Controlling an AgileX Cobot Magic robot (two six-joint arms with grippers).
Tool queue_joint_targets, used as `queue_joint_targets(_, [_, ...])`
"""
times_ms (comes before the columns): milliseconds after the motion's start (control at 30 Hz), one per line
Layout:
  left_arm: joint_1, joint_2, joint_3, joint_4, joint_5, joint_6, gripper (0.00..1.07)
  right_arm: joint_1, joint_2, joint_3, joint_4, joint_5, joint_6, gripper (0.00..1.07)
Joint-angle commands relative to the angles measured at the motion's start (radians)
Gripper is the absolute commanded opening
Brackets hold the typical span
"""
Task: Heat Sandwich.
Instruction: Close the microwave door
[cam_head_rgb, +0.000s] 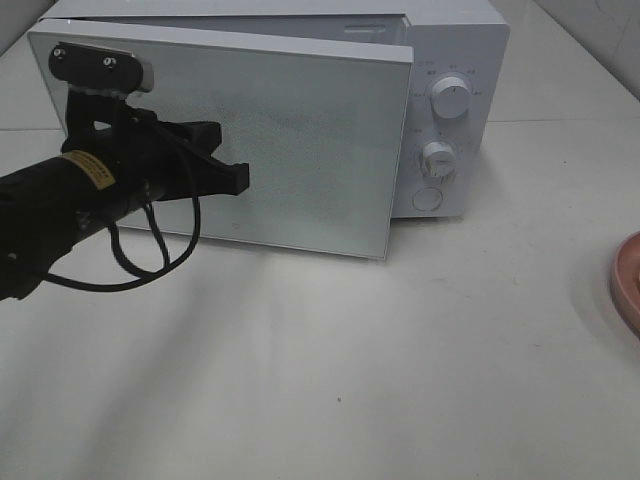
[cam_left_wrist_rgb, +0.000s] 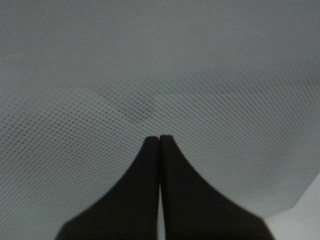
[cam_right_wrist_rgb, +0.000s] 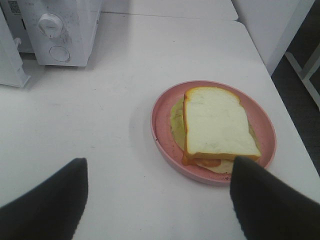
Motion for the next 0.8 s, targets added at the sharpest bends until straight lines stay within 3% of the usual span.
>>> queue_joint_targets(33, [-0.011, 0.007, -0.030, -0.017, 0.019, 0.004, 0.00, -0.004, -0.029, -0.003, -0.008, -0.006, 0.008, 0.75])
queue_joint_targets(300, [-0.030, 0.073, -0.186, -0.055, 0.103, 0.008, 0.00, -0.004, -0.029, -0.003, -0.008, -0.006, 0.008, 0.75])
queue_joint_targets(800, [-0.072, 0.174, -0.350, -0.071, 0.150, 0.027, 0.00, -0.004, -0.029, -0.003, -0.008, -0.006, 0.008, 0.75])
